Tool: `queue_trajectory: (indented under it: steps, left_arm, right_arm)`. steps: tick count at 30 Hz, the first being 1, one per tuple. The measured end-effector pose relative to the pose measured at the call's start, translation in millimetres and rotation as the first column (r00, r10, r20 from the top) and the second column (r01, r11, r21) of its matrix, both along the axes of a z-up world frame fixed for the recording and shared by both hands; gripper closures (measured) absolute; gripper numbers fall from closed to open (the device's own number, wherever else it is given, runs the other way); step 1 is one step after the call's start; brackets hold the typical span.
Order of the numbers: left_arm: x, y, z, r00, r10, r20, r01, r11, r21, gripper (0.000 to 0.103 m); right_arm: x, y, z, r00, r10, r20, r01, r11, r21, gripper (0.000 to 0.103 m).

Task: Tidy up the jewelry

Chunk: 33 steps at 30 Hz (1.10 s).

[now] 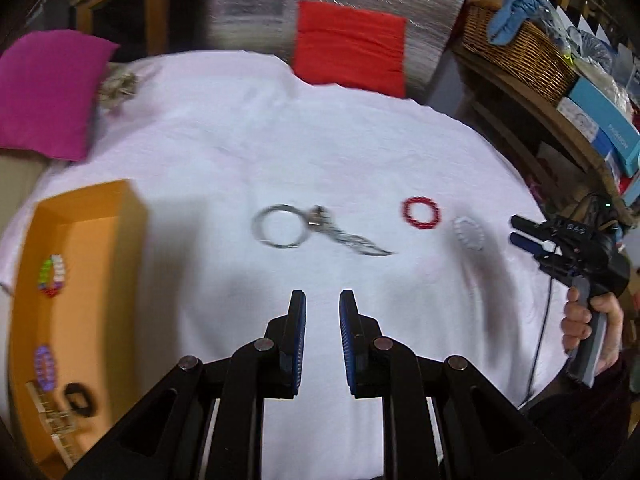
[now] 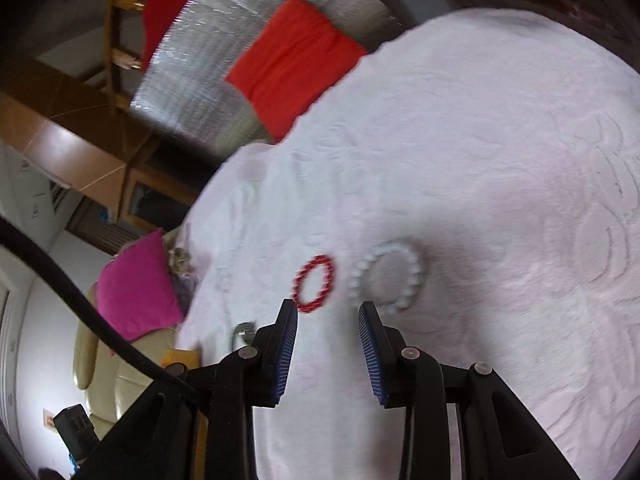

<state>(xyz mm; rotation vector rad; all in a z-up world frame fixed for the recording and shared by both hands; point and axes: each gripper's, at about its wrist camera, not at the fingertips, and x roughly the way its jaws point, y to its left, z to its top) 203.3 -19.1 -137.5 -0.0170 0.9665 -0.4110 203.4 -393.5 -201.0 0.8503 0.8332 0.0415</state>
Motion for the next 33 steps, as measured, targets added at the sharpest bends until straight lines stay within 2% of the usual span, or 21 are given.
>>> queue_trajectory:
  steps: [4, 10, 11, 14, 16, 23, 28, 31, 33]
  left_arm:
    - [19, -25, -16, 0.999, -0.008, -0.051, 0.005, 0.999, -0.052, 0.088]
    - [46, -48, -33, 0.993, -0.01, -0.118, -0.002, 0.995, -0.1, 0.087]
    - [51, -51, -36, 0.992, -0.006, -0.128, -0.007, 0.995, -0.102, 0.083]
    - [63, -60, -47, 0.988, 0.022, -0.156, -0.037, 0.995, -0.092, 0.06]
    - [70, -63, -52, 0.985, 0.044, -0.164, -0.061, 0.994, -0.096, 0.056]
    - [98, -76, -80, 0.963, 0.145, -0.227, -0.166, 0.983, -0.078, 0.056]
    - [109, -80, -93, 0.952, 0.191, -0.239, -0.212, 0.975, -0.065, 0.059]
    - [113, -86, -94, 0.956, 0.2, -0.216, -0.212, 0.976, -0.037, 0.077]
    - [117, -87, -96, 0.956, 0.197, -0.216, -0.211, 0.977, -0.042, 0.083]
  right_arm:
    - [9, -14, -14, 0.997, -0.008, -0.076, 0.006, 1.0, -0.019, 0.068]
    - [26, -19, -14, 0.993, -0.039, -0.107, 0.022, 0.988, -0.151, 0.068]
    - [29, -18, -15, 0.993, -0.038, -0.115, 0.019, 0.986, -0.167, 0.068]
    - [36, -13, -17, 0.991, -0.029, -0.127, 0.002, 0.978, -0.207, 0.068]
    - [40, -12, -18, 0.99, -0.029, -0.137, -0.005, 0.971, -0.24, 0.068]
    - [49, -10, -30, 0.984, -0.023, -0.174, -0.027, 0.959, -0.281, 0.068]
    - [54, -6, -38, 0.983, -0.003, -0.186, -0.059, 0.943, -0.327, 0.077]
    - [53, -5, -39, 0.983, -0.005, -0.185, -0.067, 0.924, -0.376, 0.091]
    - [53, -4, -39, 0.983, -0.001, -0.184, -0.075, 0.912, -0.403, 0.093]
